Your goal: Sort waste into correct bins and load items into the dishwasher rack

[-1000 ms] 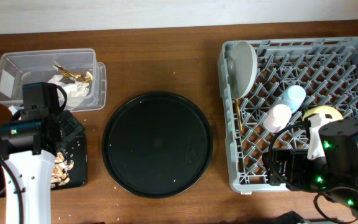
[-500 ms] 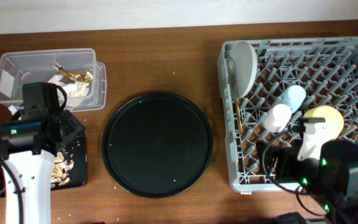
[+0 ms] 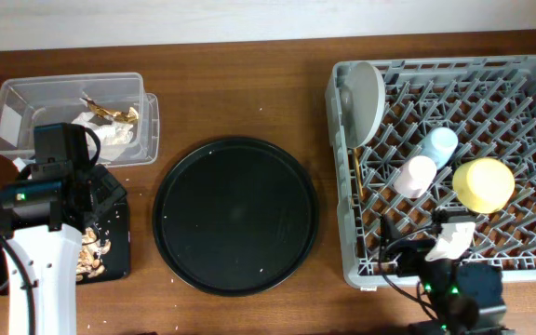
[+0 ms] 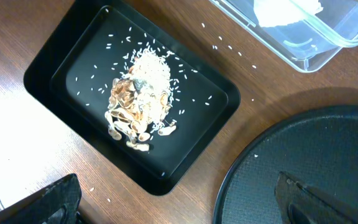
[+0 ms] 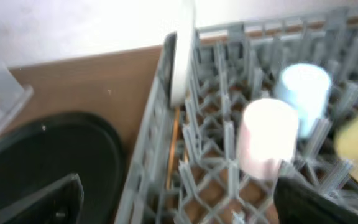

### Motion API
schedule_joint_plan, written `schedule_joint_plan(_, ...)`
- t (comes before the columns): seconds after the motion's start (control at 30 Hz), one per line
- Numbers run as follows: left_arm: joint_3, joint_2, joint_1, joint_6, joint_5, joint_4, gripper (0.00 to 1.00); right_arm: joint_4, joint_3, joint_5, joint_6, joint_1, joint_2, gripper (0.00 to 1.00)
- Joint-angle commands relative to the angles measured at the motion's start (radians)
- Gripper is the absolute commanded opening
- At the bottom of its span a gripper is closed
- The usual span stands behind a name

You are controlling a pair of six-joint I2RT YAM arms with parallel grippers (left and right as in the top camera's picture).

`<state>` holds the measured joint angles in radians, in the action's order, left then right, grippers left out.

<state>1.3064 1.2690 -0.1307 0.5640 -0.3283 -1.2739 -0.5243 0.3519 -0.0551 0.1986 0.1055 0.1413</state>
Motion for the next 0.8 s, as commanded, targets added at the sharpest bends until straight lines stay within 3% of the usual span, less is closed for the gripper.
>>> schedule_joint_plan(0.0,0.003,0.002,-0.004,-0.016,0.000,0.002,0.99,0.101,-0.102,-0.067,-0.011,-0.008,-0.058,0.99)
schedule_joint_plan(0.4,0.003,0.002,-0.004,-0.016,0.000,0.001,0.99,0.481,-0.346,-0.151,-0.012,-0.070,-0.138,0.99)
schedule_joint_plan(0.53,0.003,0.002,-0.004,-0.016,0.000,0.001,0.99,0.518,-0.346,-0.145,-0.022,-0.110,-0.138,0.99)
schedule_joint_plan(0.67,0.003,0.002,-0.004,-0.016,0.000,0.002,0.99,0.480,-0.346,-0.142,-0.140,-0.149,-0.138,0.99)
schedule_joint_plan(0.77,0.003,0.002,-0.004,-0.016,0.000,0.001,0.99,0.452,-0.346,-0.030,-0.146,-0.158,-0.138,0.99)
